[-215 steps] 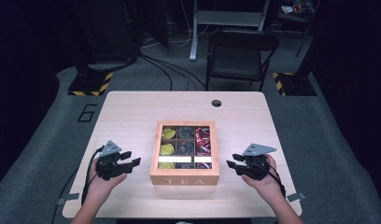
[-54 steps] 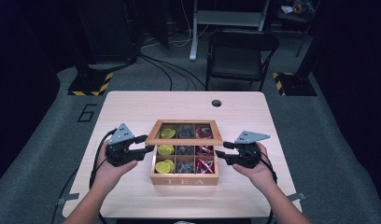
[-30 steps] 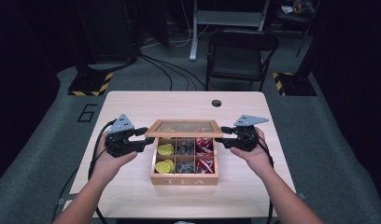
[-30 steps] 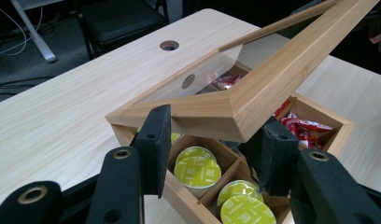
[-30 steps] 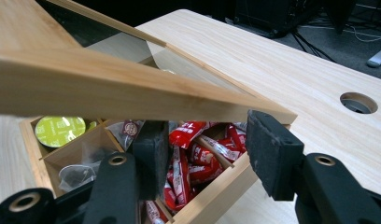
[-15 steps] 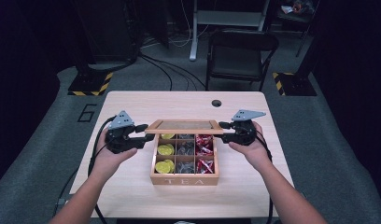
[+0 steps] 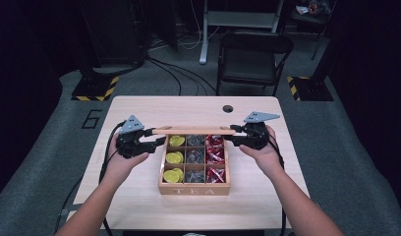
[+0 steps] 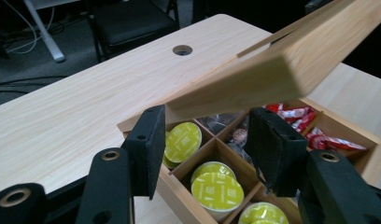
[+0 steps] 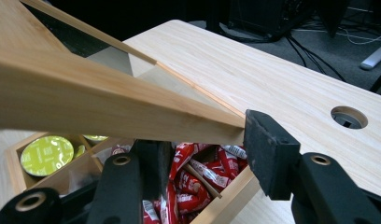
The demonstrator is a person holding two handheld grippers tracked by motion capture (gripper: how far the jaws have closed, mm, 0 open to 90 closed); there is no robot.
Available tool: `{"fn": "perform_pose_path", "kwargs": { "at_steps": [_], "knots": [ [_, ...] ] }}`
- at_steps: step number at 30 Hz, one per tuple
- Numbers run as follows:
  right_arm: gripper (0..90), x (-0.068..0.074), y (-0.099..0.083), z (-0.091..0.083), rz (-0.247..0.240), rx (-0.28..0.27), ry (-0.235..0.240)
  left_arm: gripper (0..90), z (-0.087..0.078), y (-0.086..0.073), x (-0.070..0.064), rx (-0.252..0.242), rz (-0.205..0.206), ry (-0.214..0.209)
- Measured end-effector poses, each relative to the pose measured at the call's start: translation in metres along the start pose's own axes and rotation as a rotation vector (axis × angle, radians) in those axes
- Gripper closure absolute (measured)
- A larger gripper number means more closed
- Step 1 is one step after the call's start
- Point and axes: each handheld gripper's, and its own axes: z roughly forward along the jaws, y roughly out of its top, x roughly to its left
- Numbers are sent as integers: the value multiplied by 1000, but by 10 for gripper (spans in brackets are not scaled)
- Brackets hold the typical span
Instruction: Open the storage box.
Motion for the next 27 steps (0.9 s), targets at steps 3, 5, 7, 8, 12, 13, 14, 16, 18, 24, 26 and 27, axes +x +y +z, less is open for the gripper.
{"fn": "perform_pose_path", "kwargs": {
  "at_steps": [3,5,7,8,12,13,14,16,18,24,26,27],
  "knots": [
    [518,0,2,1,3,-1,-9,500,6,-1,3,-3,-13,18],
    [520,1,3,1,15,2,-19,504,9,-2,4,1,-18,28],
    [521,1,4,1,11,0,-23,504,13,-2,7,2,-19,41],
    [521,1,4,1,11,0,-23,504,15,-3,8,1,-20,47],
    [522,1,4,1,12,-7,-28,507,24,-4,12,3,-27,65],
    [522,0,5,2,13,-9,-28,523,26,-4,13,3,-28,67],
    [522,0,5,2,13,-9,-28,523,28,-4,14,1,-27,75],
    [523,0,5,2,23,-10,-31,555,32,-5,16,0,-32,84],
    [523,0,6,2,25,-9,-31,564,35,-4,17,0,-26,89],
    [523,-2,7,3,26,-20,-29,594,41,-4,19,-8,-13,93],
    [524,-3,7,3,23,-23,-27,598,41,-3,19,-11,-1,104],
    [524,-3,8,3,27,-27,-28,599,42,-2,19,-11,-3,105]
  ]
}}
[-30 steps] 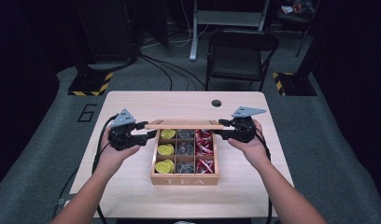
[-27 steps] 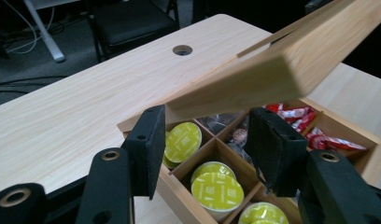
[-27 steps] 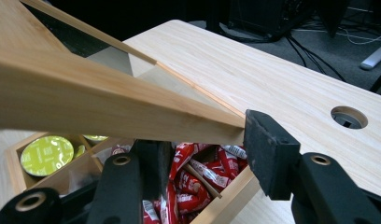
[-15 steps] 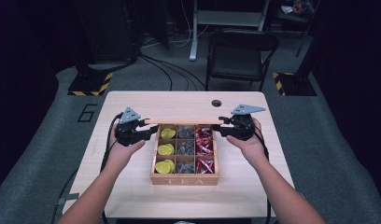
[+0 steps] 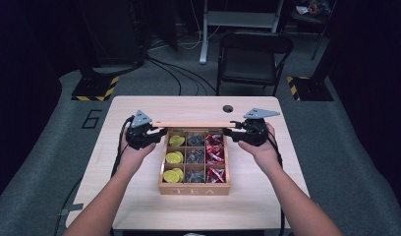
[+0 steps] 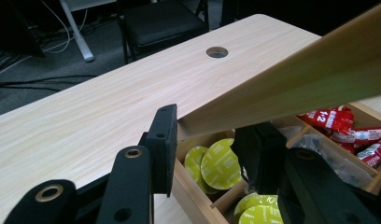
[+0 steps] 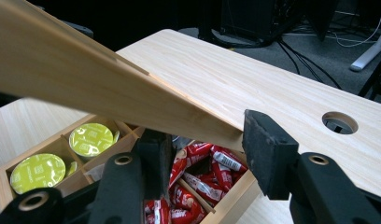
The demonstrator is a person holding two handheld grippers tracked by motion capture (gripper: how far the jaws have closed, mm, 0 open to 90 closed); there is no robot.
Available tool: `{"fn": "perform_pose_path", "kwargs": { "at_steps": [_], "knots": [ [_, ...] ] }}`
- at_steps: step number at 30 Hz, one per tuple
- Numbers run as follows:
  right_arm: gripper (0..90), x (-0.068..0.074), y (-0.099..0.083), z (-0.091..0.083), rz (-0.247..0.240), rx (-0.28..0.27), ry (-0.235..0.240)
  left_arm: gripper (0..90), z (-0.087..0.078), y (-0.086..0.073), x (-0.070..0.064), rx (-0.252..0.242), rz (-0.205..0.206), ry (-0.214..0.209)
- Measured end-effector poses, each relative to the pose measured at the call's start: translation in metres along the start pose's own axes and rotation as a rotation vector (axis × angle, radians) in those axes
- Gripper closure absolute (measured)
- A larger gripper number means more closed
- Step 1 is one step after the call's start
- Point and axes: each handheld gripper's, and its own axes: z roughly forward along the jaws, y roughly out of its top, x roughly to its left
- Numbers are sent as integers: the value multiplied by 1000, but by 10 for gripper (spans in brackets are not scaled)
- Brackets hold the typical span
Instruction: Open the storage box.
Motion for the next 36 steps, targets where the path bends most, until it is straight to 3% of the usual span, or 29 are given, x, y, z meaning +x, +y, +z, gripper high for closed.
{"fn": "perform_pose_path", "kwargs": {
  "at_steps": [6,12,18,36],
  "knots": [
    [524,-4,1,3,15,-14,4,602,1,7,2,28,8,-3],
    [525,-6,-2,12,4,20,-39,607,3,10,6,21,-2,-9],
    [533,-10,-5,20,-5,21,-77,610,4,14,8,33,-7,-8],
    [559,-23,-12,45,10,49,-121,616,9,22,15,34,-34,-15]
  ]
}}
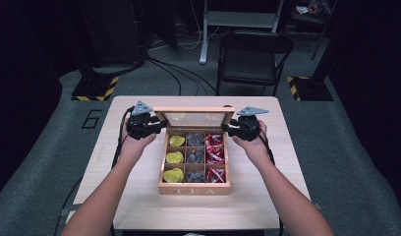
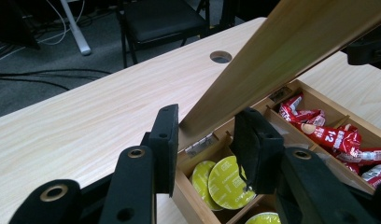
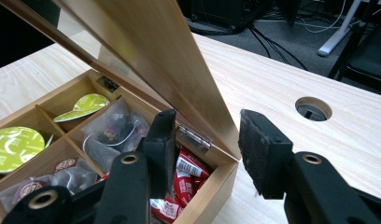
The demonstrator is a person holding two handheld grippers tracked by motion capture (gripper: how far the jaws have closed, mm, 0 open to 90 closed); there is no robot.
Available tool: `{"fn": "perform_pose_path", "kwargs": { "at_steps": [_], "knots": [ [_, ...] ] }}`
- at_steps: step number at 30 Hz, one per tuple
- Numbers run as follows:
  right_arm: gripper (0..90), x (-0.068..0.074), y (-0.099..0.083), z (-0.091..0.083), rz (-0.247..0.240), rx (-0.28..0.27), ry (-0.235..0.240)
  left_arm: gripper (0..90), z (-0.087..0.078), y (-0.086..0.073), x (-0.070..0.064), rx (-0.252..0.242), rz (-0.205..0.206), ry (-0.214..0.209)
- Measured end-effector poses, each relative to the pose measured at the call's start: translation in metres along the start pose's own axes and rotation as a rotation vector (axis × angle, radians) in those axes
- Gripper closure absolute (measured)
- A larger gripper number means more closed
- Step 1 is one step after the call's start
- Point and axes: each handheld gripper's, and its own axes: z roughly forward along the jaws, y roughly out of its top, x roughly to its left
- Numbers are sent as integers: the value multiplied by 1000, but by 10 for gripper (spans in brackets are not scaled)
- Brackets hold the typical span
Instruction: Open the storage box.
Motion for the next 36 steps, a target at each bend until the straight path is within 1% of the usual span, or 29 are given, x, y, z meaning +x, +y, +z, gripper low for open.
{"fn": "perform_pose_path", "kwargs": {
  "at_steps": [1,2,4,5,6,7,9,11,13,14,17,21,24,25,28,31,32,34,35,36],
  "knots": [
    [559,1,0,1,12,4,0,616,0,0,0,0,-1,-1],
    [559,0,0,3,-1,4,0,616,0,1,0,3,-2,-2],
    [560,0,0,6,11,6,-9,616,0,1,1,6,-4,-3],
    [564,0,-1,8,5,5,-11,616,0,2,1,6,-5,-3],
    [568,0,-1,9,12,8,-15,616,0,2,1,8,-6,-4],
    [579,0,-1,11,9,5,-20,616,1,2,1,9,-8,-6],
    [579,0,-2,11,17,2,-21,617,1,3,2,9,-6,-4],
    [582,-2,-1,12,9,-4,-22,618,2,3,3,6,-9,-4],
    [586,-2,-1,12,14,-7,-24,619,3,4,4,-2,-13,-3],
    [588,-2,-1,12,25,-7,-26,619,3,4,4,-3,-15,-2],
    [595,-2,0,13,27,-8,-31,618,4,5,5,-4,-25,-7],
    [600,-3,1,14,12,-7,-31,616,5,5,7,-18,-44,-10],
    [602,-3,1,14,13,-5,-31,609,5,4,9,-26,-59,-22],
    [603,-3,2,14,9,-1,-30,601,5,4,10,-21,-60,-27],
    [607,-3,3,14,0,3,-35,564,6,2,11,-19,-66,-19],
    [610,-5,4,16,-3,-5,-36,548,7,0,12,-16,-68,-11],
    [611,-5,4,16,-3,-6,-37,548,7,-1,13,-4,-60,-11],
    [611,-6,5,17,9,-3,-35,548,8,-2,15,2,-60,-3],
    [613,-6,6,17,23,-3,-36,546,9,-3,16,-1,-64,0],
    [614,-6,7,18,18,-5,-36,546,9,-3,17,4,-68,0]
  ]
}}
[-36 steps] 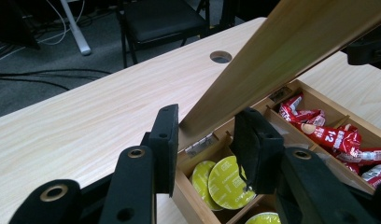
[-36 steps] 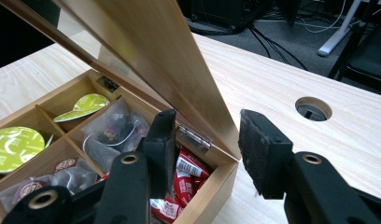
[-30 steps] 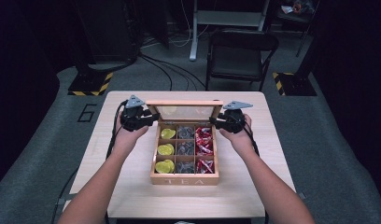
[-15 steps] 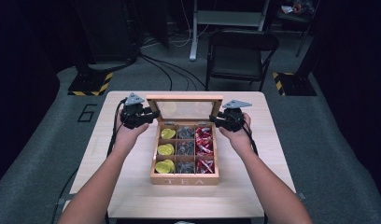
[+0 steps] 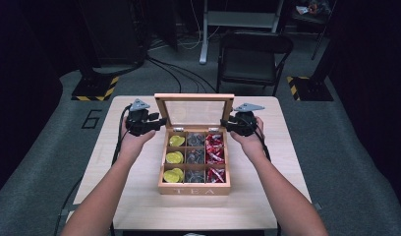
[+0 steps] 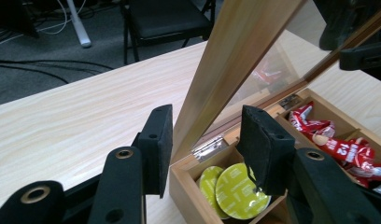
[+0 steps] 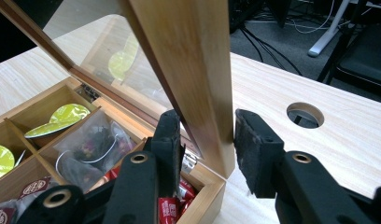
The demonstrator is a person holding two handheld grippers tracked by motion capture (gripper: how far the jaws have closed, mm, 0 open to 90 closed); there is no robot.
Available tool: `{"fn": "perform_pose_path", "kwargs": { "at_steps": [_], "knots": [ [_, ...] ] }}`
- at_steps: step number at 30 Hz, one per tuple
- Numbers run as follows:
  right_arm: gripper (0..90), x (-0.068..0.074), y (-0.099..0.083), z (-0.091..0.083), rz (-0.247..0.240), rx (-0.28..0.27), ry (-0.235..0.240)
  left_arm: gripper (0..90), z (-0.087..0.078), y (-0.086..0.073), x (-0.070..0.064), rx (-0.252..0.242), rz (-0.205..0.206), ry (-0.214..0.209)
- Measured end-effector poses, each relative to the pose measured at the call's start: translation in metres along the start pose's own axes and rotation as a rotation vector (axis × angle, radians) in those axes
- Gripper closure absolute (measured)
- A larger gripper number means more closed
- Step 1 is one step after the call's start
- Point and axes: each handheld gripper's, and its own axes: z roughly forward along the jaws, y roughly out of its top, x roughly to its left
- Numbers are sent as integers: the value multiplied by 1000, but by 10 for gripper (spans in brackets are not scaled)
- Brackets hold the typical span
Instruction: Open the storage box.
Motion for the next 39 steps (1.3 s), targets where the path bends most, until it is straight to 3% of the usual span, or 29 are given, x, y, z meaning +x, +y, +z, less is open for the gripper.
{"fn": "perform_pose_path", "kwargs": {
  "at_steps": [18,25,31,39],
  "knots": [
    [643,-7,9,8,-23,9,-7,542,8,-8,0,44,-14,1],
    [652,-9,10,11,-17,7,-3,540,8,-11,-1,55,-11,2],
    [655,-11,12,13,0,12,-4,540,7,-20,3,56,-41,1],
    [656,-13,14,16,23,14,0,540,3,-22,2,64,-35,-7]
  ]
}}
